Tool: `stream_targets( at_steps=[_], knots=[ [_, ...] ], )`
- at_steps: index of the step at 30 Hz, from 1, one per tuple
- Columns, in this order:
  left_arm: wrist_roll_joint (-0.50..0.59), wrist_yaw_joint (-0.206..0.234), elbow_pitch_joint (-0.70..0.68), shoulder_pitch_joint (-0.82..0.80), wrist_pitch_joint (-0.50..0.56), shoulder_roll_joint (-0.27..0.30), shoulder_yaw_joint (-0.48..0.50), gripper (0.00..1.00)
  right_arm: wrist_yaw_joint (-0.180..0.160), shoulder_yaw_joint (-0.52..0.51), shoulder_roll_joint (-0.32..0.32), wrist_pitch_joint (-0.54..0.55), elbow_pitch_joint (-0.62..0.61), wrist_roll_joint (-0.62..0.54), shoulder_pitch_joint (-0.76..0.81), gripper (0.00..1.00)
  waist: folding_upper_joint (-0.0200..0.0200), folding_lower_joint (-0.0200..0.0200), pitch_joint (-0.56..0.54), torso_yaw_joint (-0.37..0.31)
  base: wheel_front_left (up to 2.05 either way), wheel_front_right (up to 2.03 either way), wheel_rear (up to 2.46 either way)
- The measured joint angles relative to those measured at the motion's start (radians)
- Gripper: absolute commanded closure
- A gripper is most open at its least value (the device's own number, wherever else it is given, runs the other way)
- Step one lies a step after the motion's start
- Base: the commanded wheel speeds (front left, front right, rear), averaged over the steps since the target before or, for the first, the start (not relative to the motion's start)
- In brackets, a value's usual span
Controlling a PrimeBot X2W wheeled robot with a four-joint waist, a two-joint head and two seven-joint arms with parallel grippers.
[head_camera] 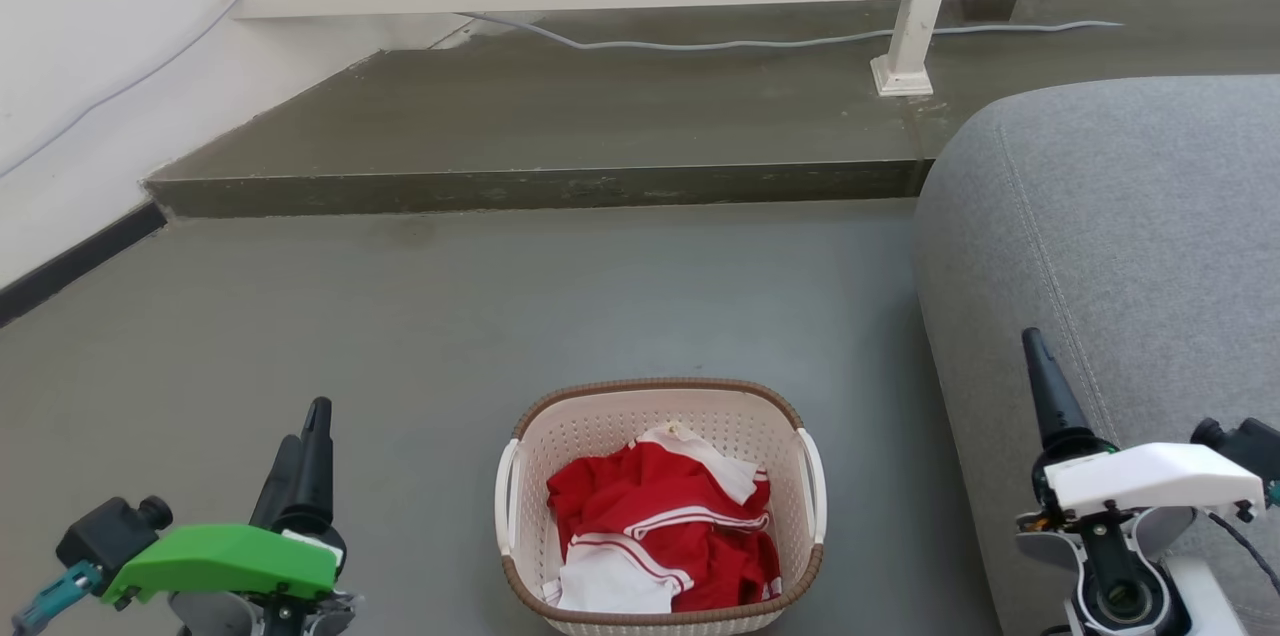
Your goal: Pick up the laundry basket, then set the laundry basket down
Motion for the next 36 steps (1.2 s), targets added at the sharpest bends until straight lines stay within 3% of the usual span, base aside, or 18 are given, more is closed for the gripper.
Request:
stream_targets(
  at_steps=[15,36],
  knots=[
    [0.298,0.051,-0.057,0.001,-0.052,0.018,-0.075,0.0,-0.045,0.075,-0.002,-0.044,-0.038,-0.273,0.009,0.0,0.0,0.0,-0.006,-0.002,0.0,0.0,0.0],
    [0.607,0.108,-0.121,0.024,-0.12,0.014,-0.136,0.0,-0.099,0.159,-0.005,-0.115,-0.108,-0.566,0.026,0.0,0.0,0.0,-0.01,-0.001,0.0,0.0,0.0]
  ],
)
